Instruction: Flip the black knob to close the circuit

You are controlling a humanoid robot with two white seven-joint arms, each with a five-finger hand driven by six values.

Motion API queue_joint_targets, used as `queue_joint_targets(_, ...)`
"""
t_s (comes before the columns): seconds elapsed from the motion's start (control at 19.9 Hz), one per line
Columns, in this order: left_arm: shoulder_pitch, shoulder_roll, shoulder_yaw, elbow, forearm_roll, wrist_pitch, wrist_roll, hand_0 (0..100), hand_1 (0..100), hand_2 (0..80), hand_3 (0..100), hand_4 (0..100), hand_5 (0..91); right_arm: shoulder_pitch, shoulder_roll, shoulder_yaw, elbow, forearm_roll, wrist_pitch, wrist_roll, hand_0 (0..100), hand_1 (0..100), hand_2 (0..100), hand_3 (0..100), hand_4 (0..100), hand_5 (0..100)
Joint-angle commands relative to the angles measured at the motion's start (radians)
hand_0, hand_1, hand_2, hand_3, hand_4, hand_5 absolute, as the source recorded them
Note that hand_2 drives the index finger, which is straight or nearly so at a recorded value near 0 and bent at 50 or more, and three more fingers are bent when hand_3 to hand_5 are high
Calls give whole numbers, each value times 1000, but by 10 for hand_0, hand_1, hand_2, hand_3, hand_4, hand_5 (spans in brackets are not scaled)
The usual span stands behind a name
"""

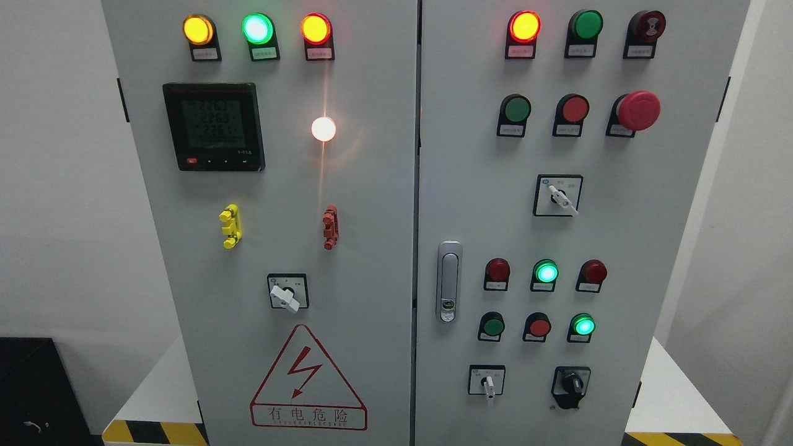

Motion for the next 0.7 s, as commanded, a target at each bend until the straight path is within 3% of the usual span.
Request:
queue_joint_targets(0.0, 6, 0, 0, 0, 0, 0, 1, 120, 556, 0, 0, 0, 0, -12, 3, -22, -314, 101, 32, 3, 0, 0, 891, 1000, 803, 754)
queue_joint_targets(0.35, 6, 0, 0, 0, 0, 0, 1, 120, 556, 0, 0, 0, 0, -66, 8, -23, -413, 198, 86, 13, 0, 0, 929, 1000, 910, 901)
queue_joint_targets(0.5, 6, 0, 0, 0, 0, 0, 1, 120, 556, 0, 0, 0, 0, -101, 8, -23, -430, 228, 116, 48, 0, 0, 947, 1000, 936, 945)
queue_joint_targets(0.65, 6, -1, 0, 0, 0, 0, 1, 120, 556, 0, 0, 0, 0, -125, 8, -22, -430, 242, 123, 51, 0, 0, 954, 1000, 948, 959)
